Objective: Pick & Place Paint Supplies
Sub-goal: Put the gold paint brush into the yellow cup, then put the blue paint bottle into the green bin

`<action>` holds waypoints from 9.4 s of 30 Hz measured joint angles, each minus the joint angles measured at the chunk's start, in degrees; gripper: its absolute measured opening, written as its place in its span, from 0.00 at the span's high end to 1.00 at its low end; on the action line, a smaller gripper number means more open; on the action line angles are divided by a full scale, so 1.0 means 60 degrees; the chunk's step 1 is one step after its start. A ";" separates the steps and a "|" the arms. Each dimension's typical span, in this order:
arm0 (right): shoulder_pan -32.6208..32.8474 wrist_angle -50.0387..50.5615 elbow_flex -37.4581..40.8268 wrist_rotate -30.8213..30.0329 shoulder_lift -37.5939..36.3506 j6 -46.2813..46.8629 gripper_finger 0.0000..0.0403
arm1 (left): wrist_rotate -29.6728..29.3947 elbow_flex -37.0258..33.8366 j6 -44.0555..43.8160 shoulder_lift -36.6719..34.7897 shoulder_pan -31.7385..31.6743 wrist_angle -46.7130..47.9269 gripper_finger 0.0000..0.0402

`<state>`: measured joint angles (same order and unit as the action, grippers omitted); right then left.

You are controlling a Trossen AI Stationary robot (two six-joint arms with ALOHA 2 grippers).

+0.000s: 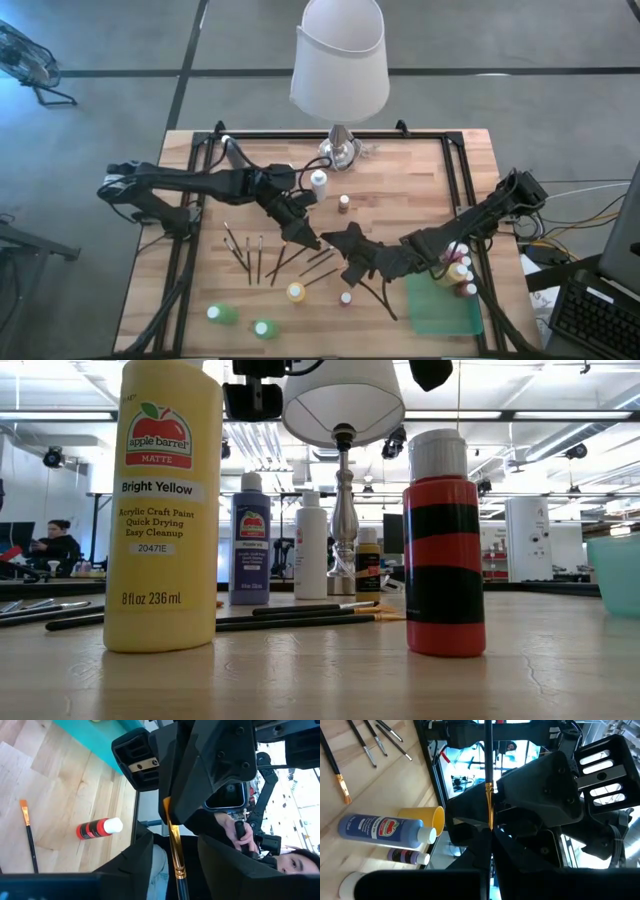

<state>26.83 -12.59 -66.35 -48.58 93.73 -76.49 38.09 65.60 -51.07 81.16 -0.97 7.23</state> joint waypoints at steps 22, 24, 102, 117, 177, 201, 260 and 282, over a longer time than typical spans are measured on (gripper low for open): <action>0.0004 0.0030 0.0000 -0.0015 0.0000 0.0200 0.98 | -0.0045 -0.0015 0.0603 0.0012 -0.0007 -0.0023 0.96; 0.0004 0.0015 0.0000 -0.0137 0.0000 0.0441 0.98 | -0.0083 -0.0015 0.0614 0.0012 -0.0007 -0.0033 0.95; -0.6645 0.2327 0.4772 0.3595 -0.3373 1.4385 0.84 | -1.3533 -0.7861 0.9699 -0.5288 -0.1207 -0.8303 0.95; -0.6645 0.2347 0.4850 0.3592 -0.3370 1.4245 0.72 | -1.3644 -0.7868 0.9708 -0.4582 -0.1472 -0.8281 0.96; -0.6645 0.2345 0.4923 0.3592 -0.3366 1.3959 0.74 | -1.3587 -0.9741 0.8428 -0.1800 -0.1789 -1.2085 0.95; -0.6646 0.2339 0.4972 0.3592 -0.3362 1.3996 0.59 | -1.3578 -0.9626 0.7856 -0.1927 -0.1792 -1.1763 0.74; -0.6648 0.2195 0.4974 0.3628 -0.3370 1.4247 0.48 | -1.1782 -0.3327 0.5141 -0.4124 -0.6309 0.4407 0.50; -0.6652 0.2316 0.4991 0.3625 -0.3370 1.4228 0.47 | -1.2430 -0.3658 0.4644 -0.4622 -0.6367 0.5298 0.50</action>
<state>-13.08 1.30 -36.40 -26.83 73.52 8.88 -36.49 43.66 -23.21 53.43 -39.17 39.02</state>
